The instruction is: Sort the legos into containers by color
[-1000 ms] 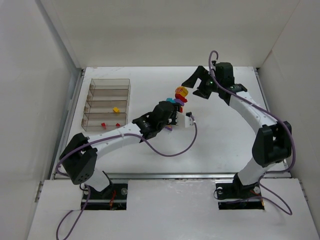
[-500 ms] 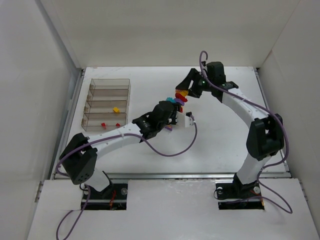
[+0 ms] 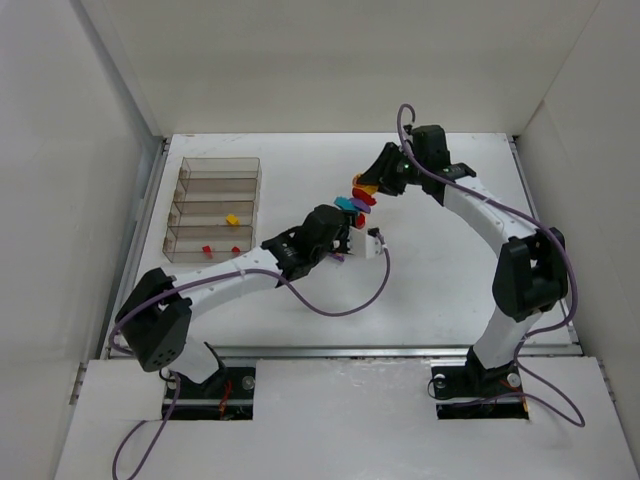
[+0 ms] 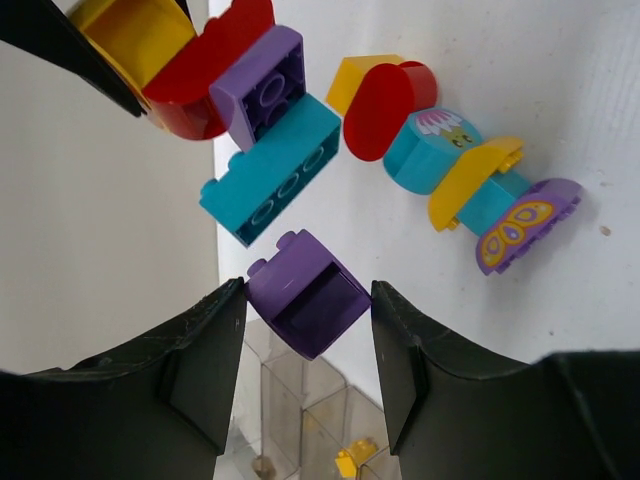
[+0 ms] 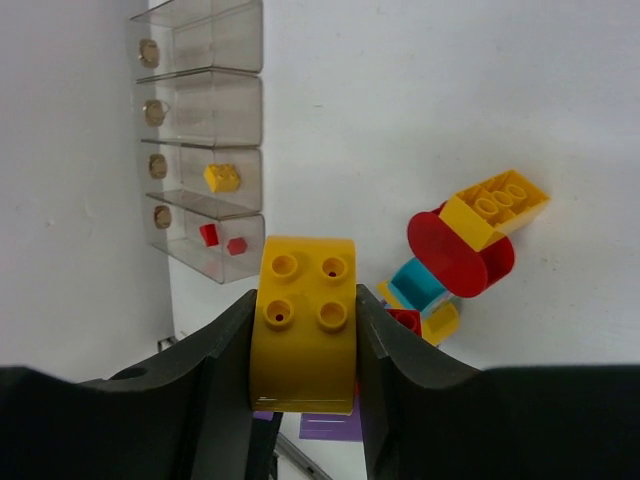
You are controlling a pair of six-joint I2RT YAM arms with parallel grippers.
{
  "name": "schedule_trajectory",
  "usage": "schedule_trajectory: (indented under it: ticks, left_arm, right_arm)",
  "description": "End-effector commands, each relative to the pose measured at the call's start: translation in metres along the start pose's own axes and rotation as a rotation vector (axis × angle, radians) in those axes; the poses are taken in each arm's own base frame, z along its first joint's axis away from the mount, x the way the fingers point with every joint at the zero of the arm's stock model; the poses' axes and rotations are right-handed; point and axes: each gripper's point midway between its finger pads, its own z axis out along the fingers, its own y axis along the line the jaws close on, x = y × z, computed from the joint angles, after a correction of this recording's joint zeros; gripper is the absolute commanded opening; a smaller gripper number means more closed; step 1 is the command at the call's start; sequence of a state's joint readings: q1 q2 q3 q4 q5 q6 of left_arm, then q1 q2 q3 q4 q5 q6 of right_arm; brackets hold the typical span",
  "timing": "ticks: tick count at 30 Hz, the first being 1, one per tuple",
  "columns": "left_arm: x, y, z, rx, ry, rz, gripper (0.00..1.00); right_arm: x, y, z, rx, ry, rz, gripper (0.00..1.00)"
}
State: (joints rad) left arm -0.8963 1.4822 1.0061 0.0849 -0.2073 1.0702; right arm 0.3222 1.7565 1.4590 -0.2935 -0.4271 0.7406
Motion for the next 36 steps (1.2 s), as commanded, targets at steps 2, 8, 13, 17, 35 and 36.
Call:
schedule_trajectory:
  ticks: [2, 8, 13, 17, 35, 36]
  left_arm:
    - [0.000, -0.015, -0.015, 0.074, -0.019, -0.095, 0.00]
    - [0.007, -0.051, -0.019, 0.207, 0.000, -0.223, 0.00]
    - [0.010, -0.059, -0.021, 0.240, 0.014, -0.300, 0.00]
    - [0.011, -0.067, -0.024, 0.295, 0.014, -0.420, 0.00]
    - [0.038, 0.003, -0.063, 0.604, -0.339, -0.886, 0.00]
    - [0.045, 0.006, -0.063, 0.590, -0.327, -0.909, 0.00]
  right_arm:
    - [-0.020, 0.008, -0.019, 0.056, -0.104, -0.042, 0.00]
    - [-0.029, -0.005, -0.041, 0.148, -0.222, -0.011, 0.00]
    - [-0.023, -0.008, -0.037, 0.139, -0.201, -0.008, 0.00]
    - [-0.017, -0.015, -0.040, 0.166, -0.187, -0.031, 0.00]
    - [0.015, -0.060, -0.069, 0.320, -0.153, -0.132, 0.00]
    - [0.012, -0.052, -0.072, 0.299, -0.162, -0.136, 0.00]
